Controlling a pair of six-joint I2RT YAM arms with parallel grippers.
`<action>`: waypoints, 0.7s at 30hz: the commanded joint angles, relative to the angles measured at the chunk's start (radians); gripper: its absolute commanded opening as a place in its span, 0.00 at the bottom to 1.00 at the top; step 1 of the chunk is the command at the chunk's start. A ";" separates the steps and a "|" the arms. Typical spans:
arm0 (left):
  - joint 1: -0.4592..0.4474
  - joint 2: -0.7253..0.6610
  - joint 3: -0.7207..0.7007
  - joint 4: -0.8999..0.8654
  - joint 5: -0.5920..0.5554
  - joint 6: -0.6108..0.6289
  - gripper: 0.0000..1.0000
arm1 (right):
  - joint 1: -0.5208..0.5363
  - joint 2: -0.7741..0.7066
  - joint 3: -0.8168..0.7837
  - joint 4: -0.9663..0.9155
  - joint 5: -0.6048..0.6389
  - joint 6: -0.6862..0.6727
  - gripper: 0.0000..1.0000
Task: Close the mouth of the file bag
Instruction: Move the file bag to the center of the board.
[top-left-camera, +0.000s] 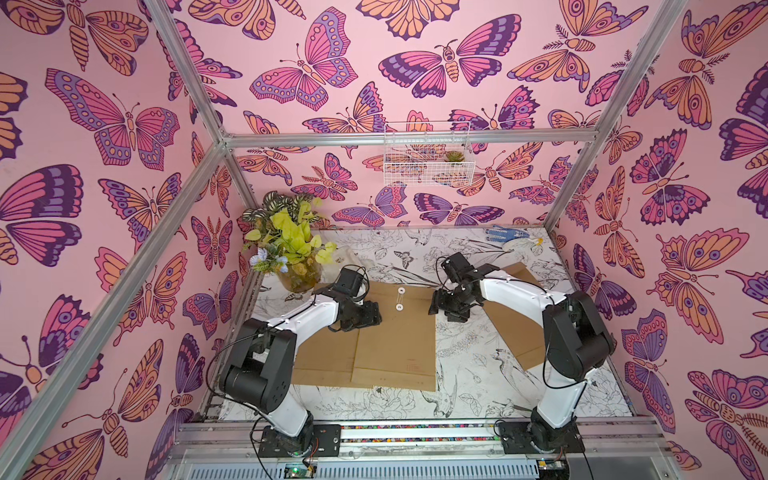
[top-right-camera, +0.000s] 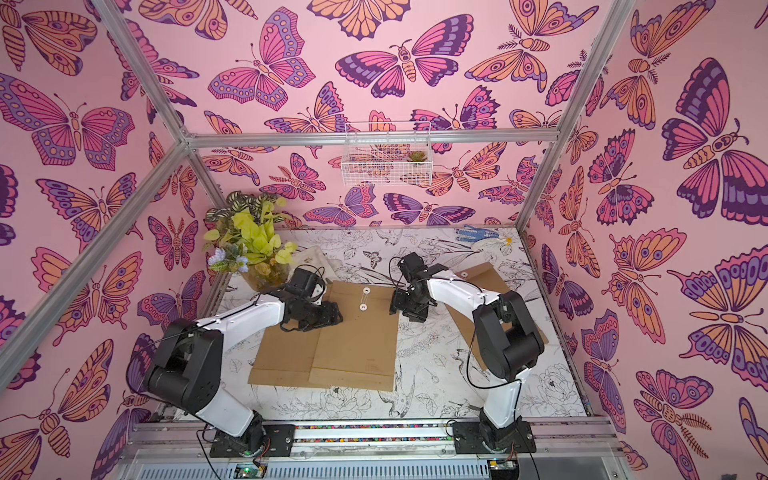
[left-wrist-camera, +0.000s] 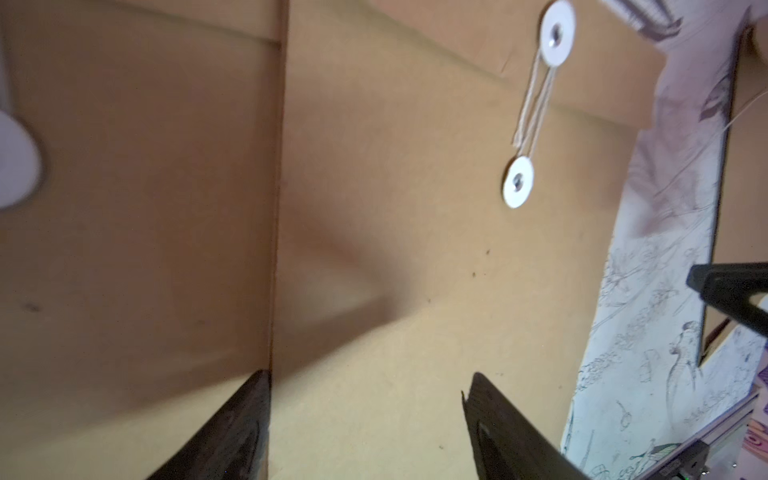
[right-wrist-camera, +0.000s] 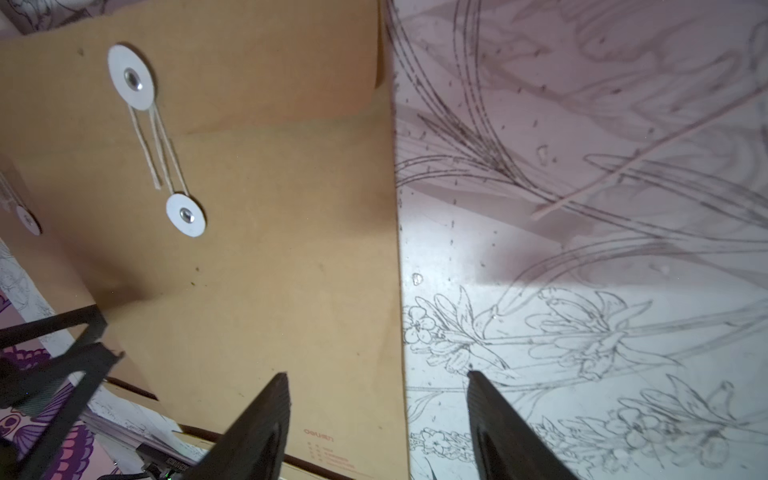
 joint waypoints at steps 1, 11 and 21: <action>-0.043 0.028 0.029 -0.004 0.049 -0.011 0.74 | -0.013 0.039 0.015 -0.003 -0.016 0.012 0.69; -0.153 0.095 0.102 0.051 0.067 -0.074 0.73 | -0.151 -0.020 -0.058 -0.062 -0.007 -0.086 0.68; -0.141 -0.094 0.038 0.016 0.059 -0.084 0.73 | -0.339 -0.112 0.047 -0.222 0.184 -0.108 0.71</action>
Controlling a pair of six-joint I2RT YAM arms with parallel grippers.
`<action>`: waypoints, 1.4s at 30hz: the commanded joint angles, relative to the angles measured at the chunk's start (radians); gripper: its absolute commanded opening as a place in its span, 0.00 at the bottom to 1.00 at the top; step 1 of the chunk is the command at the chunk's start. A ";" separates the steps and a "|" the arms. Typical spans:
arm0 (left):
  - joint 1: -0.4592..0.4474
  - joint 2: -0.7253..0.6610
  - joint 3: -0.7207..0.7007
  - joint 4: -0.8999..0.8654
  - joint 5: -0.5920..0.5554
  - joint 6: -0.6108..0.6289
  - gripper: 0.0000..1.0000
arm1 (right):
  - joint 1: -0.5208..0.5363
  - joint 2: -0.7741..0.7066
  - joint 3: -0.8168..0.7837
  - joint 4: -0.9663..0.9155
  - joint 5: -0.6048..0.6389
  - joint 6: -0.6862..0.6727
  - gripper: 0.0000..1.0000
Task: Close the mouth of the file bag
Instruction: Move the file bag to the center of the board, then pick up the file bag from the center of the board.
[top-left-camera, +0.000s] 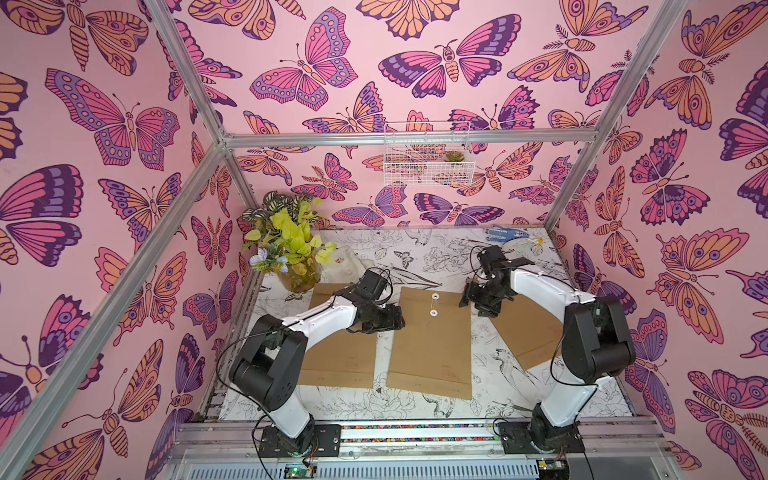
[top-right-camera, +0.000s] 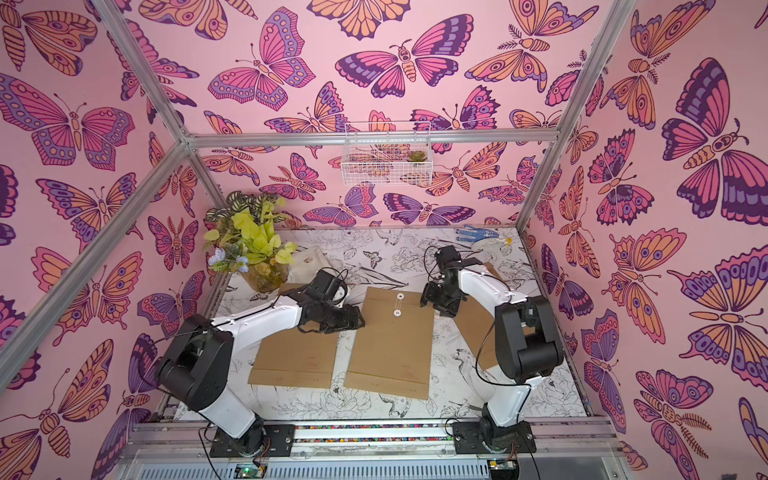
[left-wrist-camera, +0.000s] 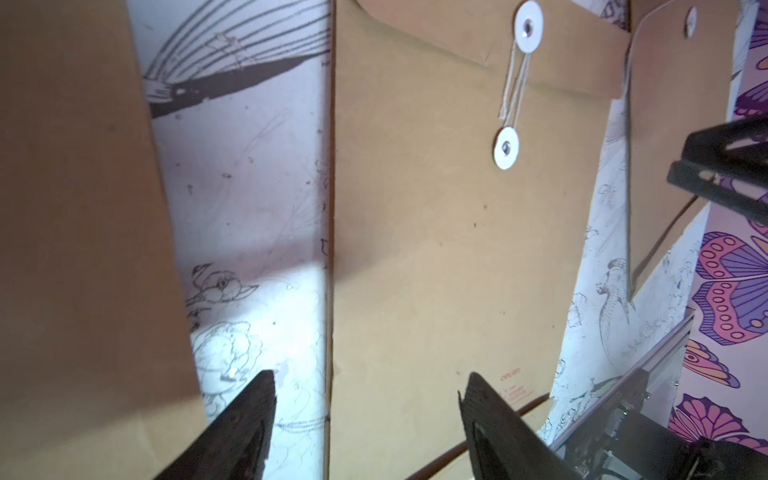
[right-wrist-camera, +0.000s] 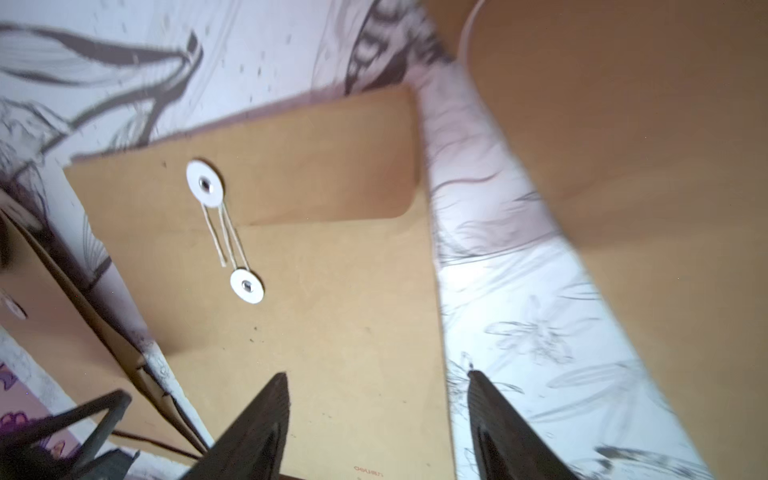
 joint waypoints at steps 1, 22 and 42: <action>0.004 -0.081 0.002 -0.018 0.003 -0.001 0.73 | -0.085 0.001 0.065 -0.078 0.129 0.024 0.72; -0.049 -0.074 0.066 -0.015 0.002 0.045 0.72 | -0.143 0.266 0.128 0.344 -0.008 0.479 0.54; -0.049 -0.097 0.050 -0.015 -0.002 0.034 0.71 | -0.134 0.275 -0.044 0.662 0.077 0.727 0.12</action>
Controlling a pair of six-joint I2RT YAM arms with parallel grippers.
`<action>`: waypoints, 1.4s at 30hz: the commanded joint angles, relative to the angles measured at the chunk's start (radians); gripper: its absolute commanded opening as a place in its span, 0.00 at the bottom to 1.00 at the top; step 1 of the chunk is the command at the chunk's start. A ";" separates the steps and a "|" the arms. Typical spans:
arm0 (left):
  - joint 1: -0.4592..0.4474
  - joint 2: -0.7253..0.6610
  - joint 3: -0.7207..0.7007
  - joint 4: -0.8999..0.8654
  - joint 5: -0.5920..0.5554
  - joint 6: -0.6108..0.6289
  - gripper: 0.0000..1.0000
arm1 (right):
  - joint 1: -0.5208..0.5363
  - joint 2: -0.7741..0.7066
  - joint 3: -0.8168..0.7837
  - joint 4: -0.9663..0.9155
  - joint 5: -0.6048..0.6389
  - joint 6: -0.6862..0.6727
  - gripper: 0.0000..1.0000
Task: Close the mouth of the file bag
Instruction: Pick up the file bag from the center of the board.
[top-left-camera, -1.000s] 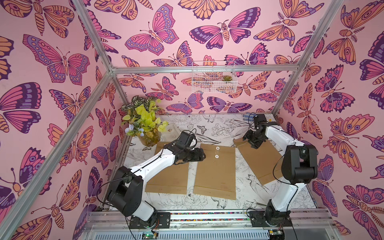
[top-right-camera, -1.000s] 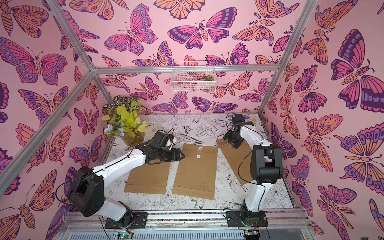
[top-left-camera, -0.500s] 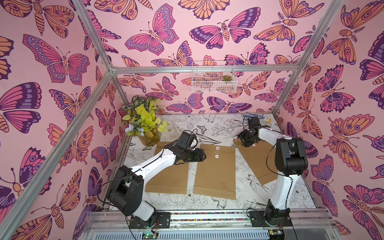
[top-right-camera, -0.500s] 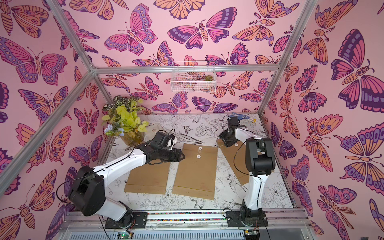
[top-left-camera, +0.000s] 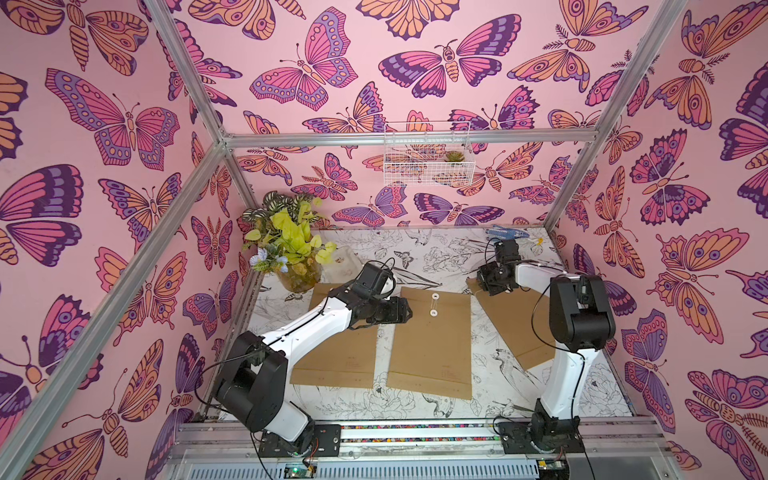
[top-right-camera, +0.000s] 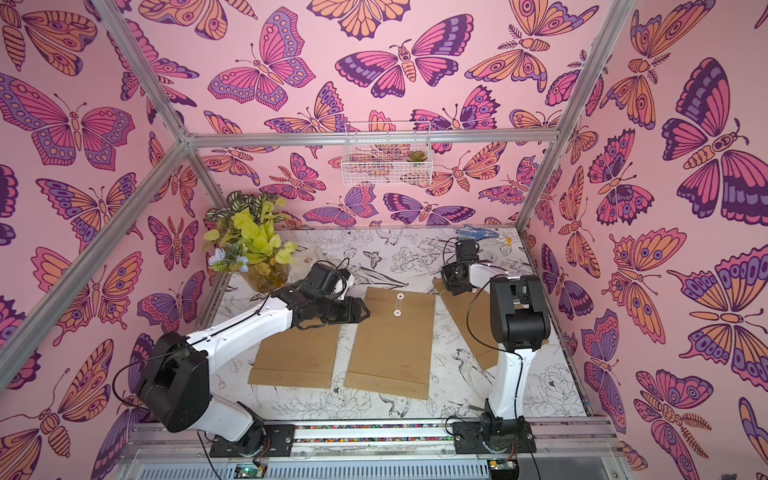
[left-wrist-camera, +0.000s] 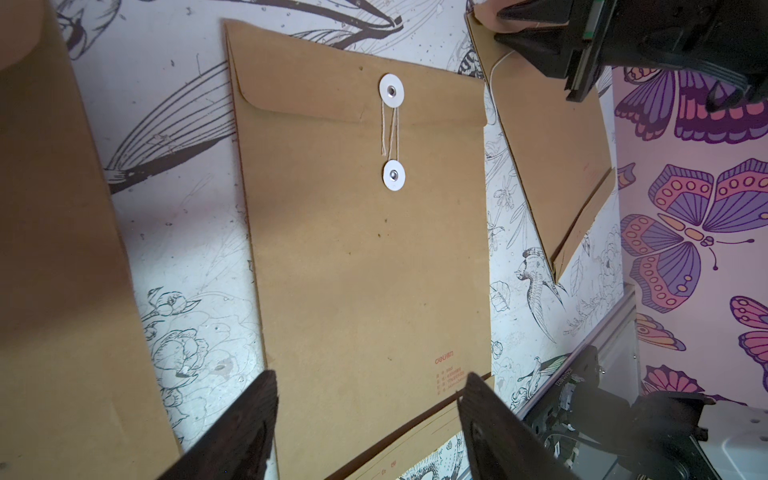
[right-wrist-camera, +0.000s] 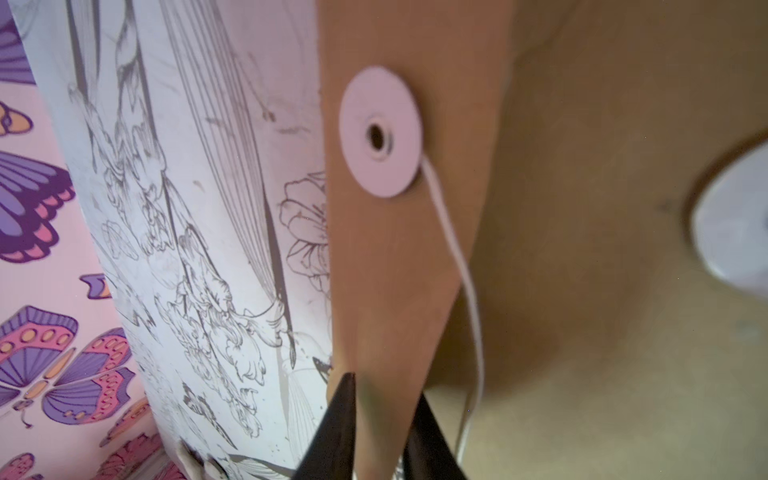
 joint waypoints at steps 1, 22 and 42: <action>-0.002 -0.017 -0.005 -0.015 -0.002 0.010 0.71 | 0.009 -0.004 -0.051 0.091 0.030 0.066 0.08; -0.175 0.289 0.124 0.799 0.126 0.006 0.82 | 0.026 -0.581 -0.102 0.131 -0.058 0.176 0.00; -0.216 0.596 0.316 1.104 0.016 0.073 0.68 | 0.042 -0.783 -0.079 0.130 -0.038 0.252 0.00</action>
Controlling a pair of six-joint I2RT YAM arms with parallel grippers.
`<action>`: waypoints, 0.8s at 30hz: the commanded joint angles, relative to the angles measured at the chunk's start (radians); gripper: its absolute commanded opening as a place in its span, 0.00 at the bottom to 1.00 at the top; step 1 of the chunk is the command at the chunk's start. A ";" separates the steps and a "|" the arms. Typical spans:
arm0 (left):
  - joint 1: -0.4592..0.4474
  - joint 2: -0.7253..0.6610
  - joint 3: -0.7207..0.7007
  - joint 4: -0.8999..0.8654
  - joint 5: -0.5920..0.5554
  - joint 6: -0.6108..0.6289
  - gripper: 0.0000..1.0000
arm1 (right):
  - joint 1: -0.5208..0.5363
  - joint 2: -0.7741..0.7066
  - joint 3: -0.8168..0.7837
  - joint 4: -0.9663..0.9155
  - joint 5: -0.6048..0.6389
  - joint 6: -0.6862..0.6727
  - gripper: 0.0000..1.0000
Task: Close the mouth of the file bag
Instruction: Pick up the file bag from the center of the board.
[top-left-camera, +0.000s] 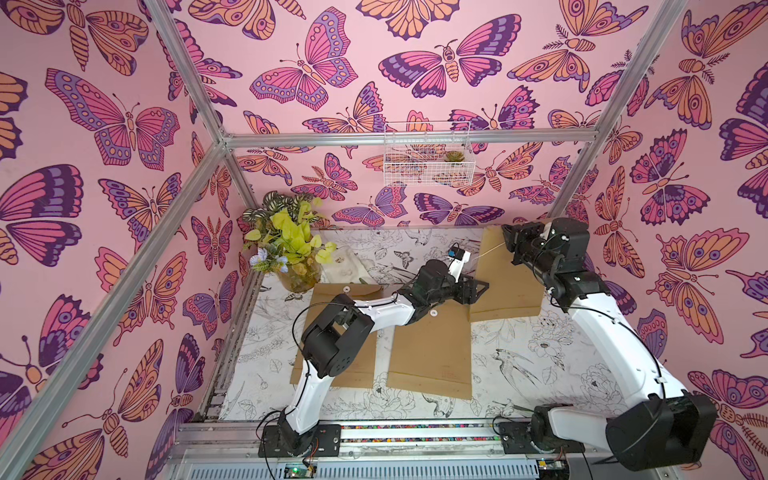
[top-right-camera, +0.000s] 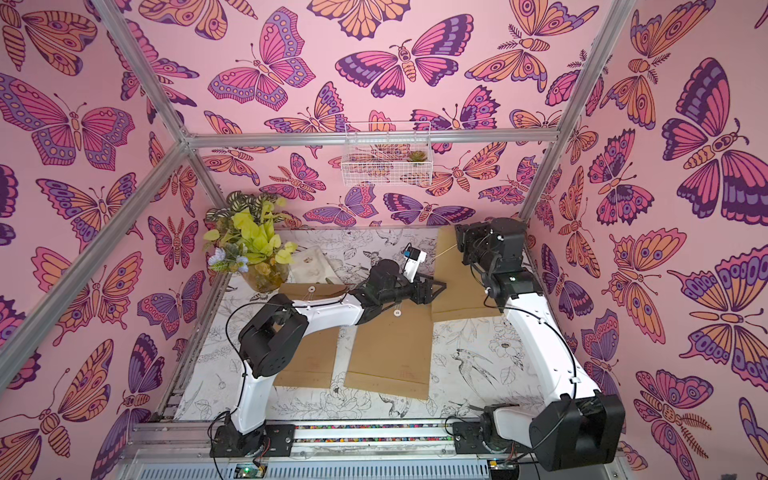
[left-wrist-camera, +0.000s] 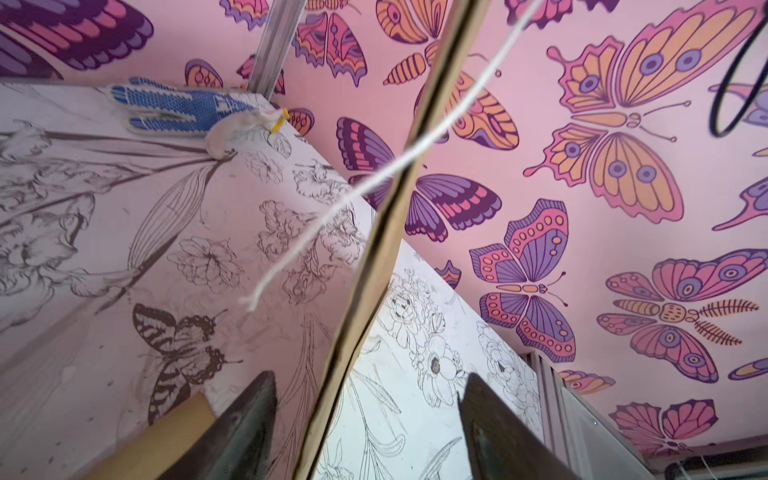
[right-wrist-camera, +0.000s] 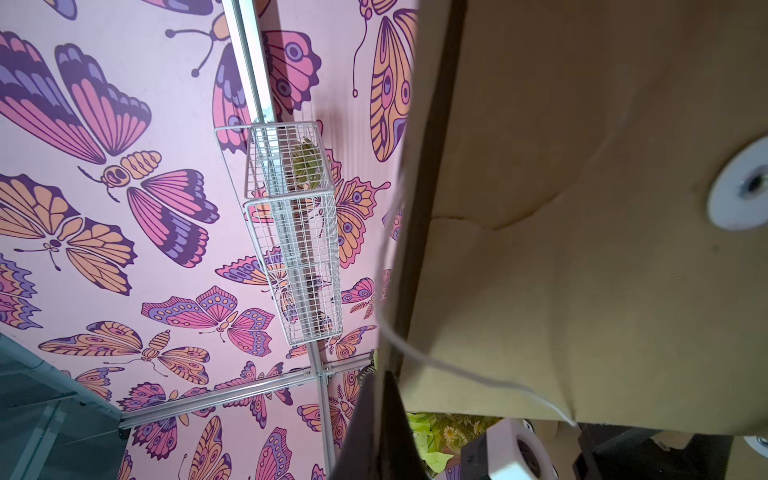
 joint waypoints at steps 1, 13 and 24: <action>0.024 0.035 -0.034 0.163 -0.029 0.027 0.65 | 0.008 -0.019 0.024 0.007 0.004 0.009 0.00; 0.032 0.166 0.068 0.285 0.074 0.012 0.34 | 0.014 -0.020 0.038 0.006 0.004 0.011 0.00; 0.025 0.204 0.132 0.282 0.101 0.014 0.14 | 0.015 -0.023 0.034 0.011 0.003 0.010 0.00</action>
